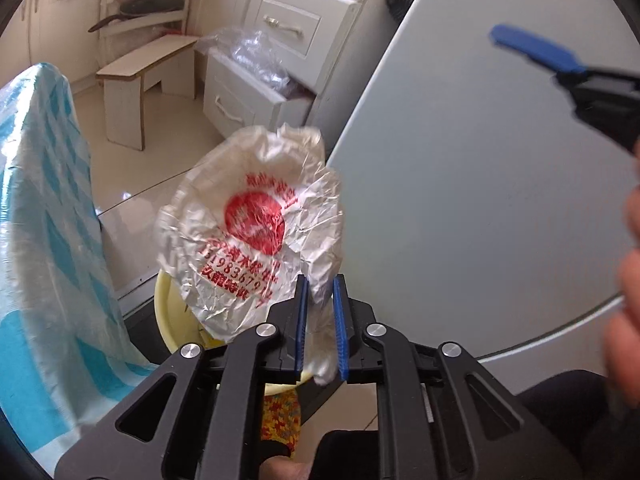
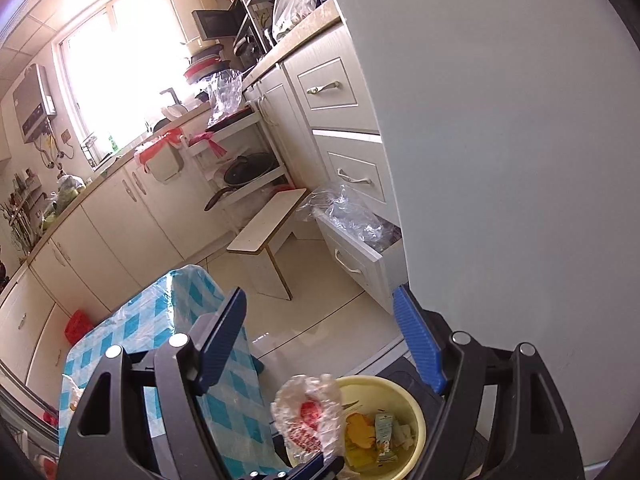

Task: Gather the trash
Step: 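Lower the plastic bag into the bucket and open the left tool, then move both open tools back over the table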

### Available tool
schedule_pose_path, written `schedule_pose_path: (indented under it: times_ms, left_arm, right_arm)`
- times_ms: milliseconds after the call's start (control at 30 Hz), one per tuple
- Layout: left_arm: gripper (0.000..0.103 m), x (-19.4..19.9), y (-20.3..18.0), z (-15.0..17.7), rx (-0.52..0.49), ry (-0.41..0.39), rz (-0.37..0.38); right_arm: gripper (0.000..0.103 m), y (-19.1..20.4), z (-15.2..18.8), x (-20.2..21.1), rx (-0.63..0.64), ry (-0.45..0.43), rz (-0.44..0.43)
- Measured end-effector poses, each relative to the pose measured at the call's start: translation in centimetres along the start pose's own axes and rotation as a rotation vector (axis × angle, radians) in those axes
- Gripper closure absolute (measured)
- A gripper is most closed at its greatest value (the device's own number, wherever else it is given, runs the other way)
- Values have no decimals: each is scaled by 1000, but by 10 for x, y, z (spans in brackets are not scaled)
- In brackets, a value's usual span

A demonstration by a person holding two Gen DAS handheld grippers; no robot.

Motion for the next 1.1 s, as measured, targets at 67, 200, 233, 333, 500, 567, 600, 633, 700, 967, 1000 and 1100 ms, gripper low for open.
schedule_pose_path:
  times_ms: [67, 200, 233, 333, 500, 567, 600, 633, 700, 967, 1000, 1100]
  left_arm:
    - [85, -11, 3, -2, 8, 33, -4]
    - [67, -10, 4, -2, 17, 33, -12]
    - [65, -5, 4, 1, 18, 27, -14]
    - [58, 16, 3, 8, 24, -1, -9]
    - [39, 68, 9, 34, 21, -92, -45]
    - [35, 90, 18, 48, 31, -127, -70]
    - [34, 101, 24, 56, 41, -143, -78]
    - [34, 111, 29, 63, 53, -155, -88]
    - [33, 131, 42, 78, 70, -182, -118]
    - [31, 189, 100, 130, 177, -241, -202]
    - [31, 194, 108, 135, 196, -245, -204]
    - [31, 206, 130, 148, 249, -260, -207]
  right_arm:
    - [30, 4, 0, -1, 8, 1, -3]
    - [30, 6, 0, -4, 0, 7, -10]
    - [30, 6, -1, -5, -4, 11, -13]
    - [30, 7, 1, -6, -1, 18, -15]
    - [29, 14, 2, -9, 12, 26, -19]
    - [28, 19, 3, -13, 14, 40, -24]
    - [28, 21, 3, -17, 18, 50, -27]
    - [27, 25, 4, -20, 21, 62, -31]
    - [26, 33, 7, -26, 32, 86, -43]
    - [25, 80, 24, -45, 138, 153, -61]
    - [25, 87, 27, -47, 158, 160, -63]
    - [24, 109, 36, -55, 226, 190, -64]
Point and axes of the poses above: each gripper's, at about its wrist camera, not at the fingertips, and x roughly against the way its jaws point, y to its left, z to its underside, the point moved 5 cm from there along -x, roughly the way its jaws point, and after that the axes turned 14 degrees about y, right-handed, at the moved point
